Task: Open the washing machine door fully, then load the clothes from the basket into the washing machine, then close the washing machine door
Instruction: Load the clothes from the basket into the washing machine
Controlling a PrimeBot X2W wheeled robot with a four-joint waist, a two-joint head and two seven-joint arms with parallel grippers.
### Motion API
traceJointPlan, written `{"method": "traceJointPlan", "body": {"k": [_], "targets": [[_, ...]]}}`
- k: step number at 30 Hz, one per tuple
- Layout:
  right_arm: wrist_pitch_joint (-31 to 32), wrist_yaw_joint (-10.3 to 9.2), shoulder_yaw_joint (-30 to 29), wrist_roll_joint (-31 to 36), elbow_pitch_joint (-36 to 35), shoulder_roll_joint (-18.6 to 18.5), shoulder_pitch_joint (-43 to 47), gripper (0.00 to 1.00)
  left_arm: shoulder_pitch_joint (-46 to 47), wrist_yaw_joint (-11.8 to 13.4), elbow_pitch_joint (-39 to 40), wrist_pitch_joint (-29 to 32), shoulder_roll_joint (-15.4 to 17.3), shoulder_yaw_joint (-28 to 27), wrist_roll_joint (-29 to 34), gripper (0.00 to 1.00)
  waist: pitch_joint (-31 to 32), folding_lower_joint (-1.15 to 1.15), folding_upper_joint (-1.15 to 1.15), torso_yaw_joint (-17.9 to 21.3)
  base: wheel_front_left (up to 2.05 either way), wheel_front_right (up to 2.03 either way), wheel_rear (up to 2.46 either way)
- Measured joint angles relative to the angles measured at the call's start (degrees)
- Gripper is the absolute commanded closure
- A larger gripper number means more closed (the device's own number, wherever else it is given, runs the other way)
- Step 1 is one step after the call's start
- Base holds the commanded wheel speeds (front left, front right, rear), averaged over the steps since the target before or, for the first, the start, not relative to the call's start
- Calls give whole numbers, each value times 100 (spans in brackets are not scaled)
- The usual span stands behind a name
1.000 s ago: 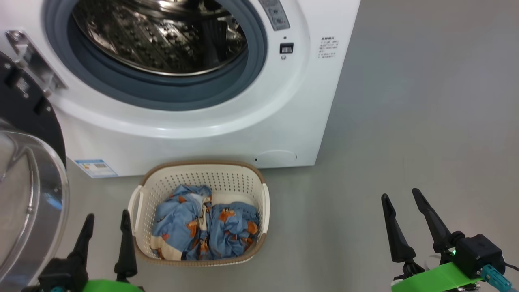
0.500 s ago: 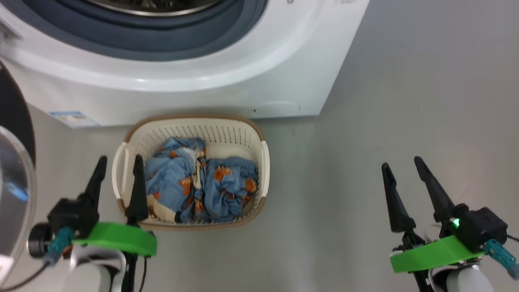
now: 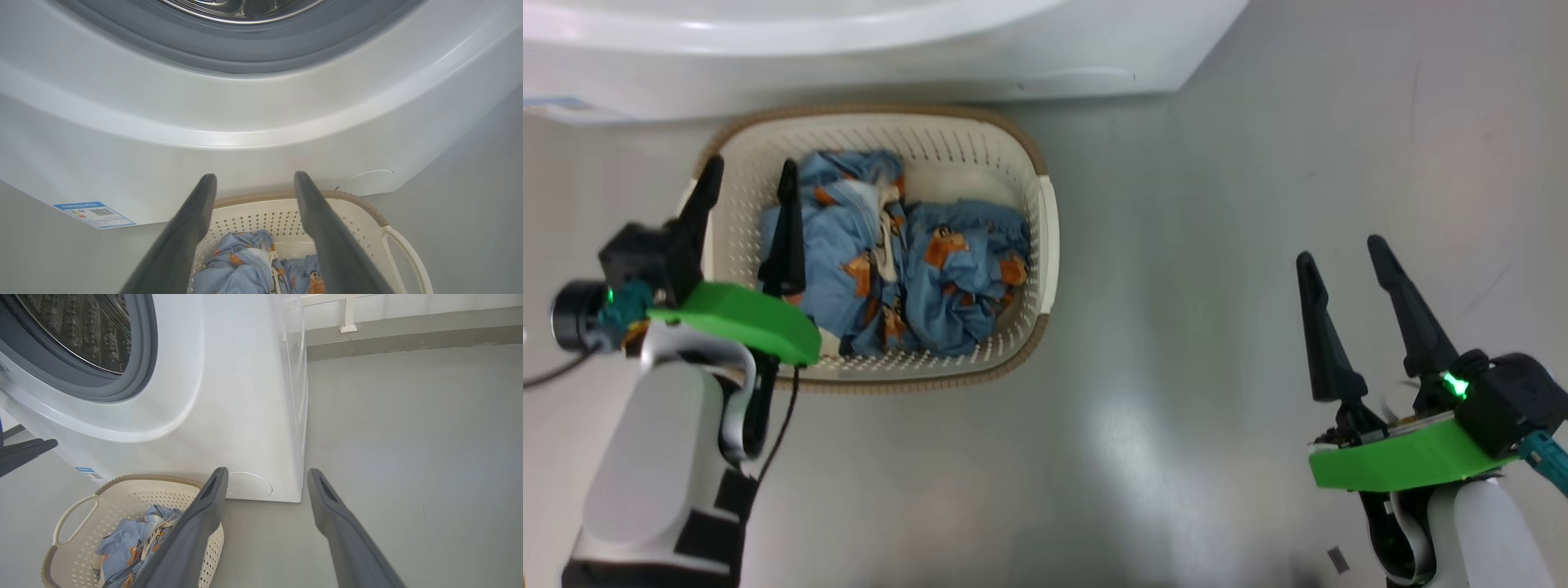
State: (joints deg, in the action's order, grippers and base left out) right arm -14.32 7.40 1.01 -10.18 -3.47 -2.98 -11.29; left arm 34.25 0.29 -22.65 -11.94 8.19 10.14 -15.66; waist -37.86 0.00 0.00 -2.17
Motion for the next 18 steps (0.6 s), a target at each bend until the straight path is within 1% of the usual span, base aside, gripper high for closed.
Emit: {"method": "traceJointPlan", "body": {"k": [5,9,14,18], "targets": [[-2,0,3,-9,-123,-7,-184,0,654,-185,-780,-14,57,77,42,0,-493,0,0,75,0,0,0],[-41,0,-5,-10,-219,-15,-222,0,1149,-267,-1451,-25,169,207,143,0,-853,0,0,134,0,0,0],[-41,0,-20,-7,-331,-22,-304,0,1659,-445,-2263,-57,169,432,299,0,-1256,0,0,176,0,0,0],[-41,0,-20,-7,-365,-24,-305,0,1992,-459,-3047,54,214,572,457,0,-1528,0,0,198,0,0,0]]}}
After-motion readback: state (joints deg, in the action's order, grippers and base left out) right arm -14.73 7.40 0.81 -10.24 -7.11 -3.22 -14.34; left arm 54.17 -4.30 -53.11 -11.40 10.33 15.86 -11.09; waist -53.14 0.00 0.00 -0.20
